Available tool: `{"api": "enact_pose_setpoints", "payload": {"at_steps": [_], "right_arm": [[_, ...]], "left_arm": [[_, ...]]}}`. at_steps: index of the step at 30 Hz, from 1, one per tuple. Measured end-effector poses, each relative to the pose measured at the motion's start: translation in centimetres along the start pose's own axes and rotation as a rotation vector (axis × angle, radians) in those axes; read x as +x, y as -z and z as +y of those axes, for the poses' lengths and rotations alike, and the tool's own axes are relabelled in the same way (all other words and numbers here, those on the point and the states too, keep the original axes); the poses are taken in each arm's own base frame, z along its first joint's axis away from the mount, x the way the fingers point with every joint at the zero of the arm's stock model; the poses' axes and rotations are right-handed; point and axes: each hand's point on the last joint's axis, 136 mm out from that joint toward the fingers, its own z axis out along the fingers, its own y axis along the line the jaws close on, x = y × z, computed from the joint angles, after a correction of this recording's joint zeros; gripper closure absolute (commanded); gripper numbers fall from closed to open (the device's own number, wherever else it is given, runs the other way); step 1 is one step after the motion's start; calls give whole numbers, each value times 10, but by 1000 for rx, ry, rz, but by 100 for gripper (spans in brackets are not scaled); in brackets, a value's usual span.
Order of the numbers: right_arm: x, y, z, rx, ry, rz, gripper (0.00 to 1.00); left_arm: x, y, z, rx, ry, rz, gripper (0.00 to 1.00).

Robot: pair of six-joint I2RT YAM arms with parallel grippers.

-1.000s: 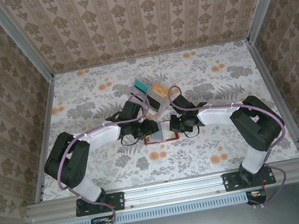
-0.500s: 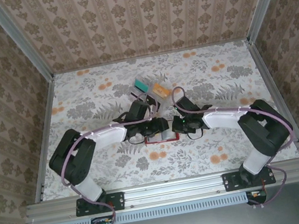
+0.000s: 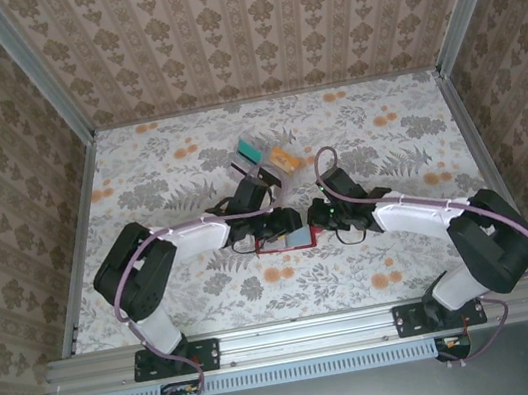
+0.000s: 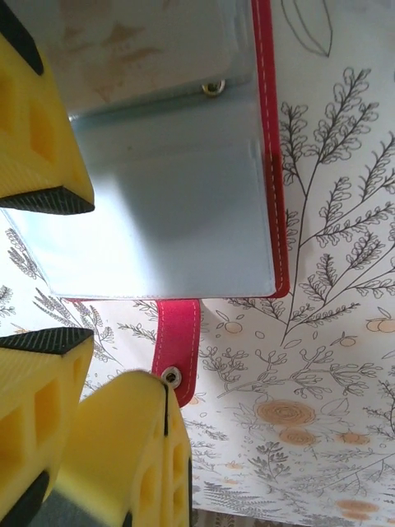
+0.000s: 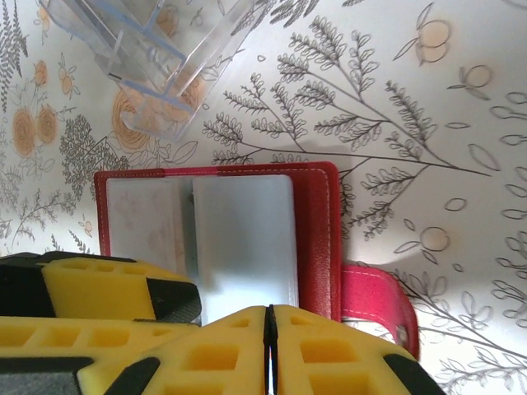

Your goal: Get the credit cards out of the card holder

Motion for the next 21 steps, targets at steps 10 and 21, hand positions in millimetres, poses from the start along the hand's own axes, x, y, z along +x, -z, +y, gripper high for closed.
{"api": "enact_pose_setpoints", "payload": {"at_steps": [10,21], "right_arm": [[7,-22,10,-12,20,78,87],[17,-37,-7,60,5,134,87]], "left_arm": [[-20,54,30,-79,60,-126,55],[-7,51,61,-178,122,-78,50]]}}
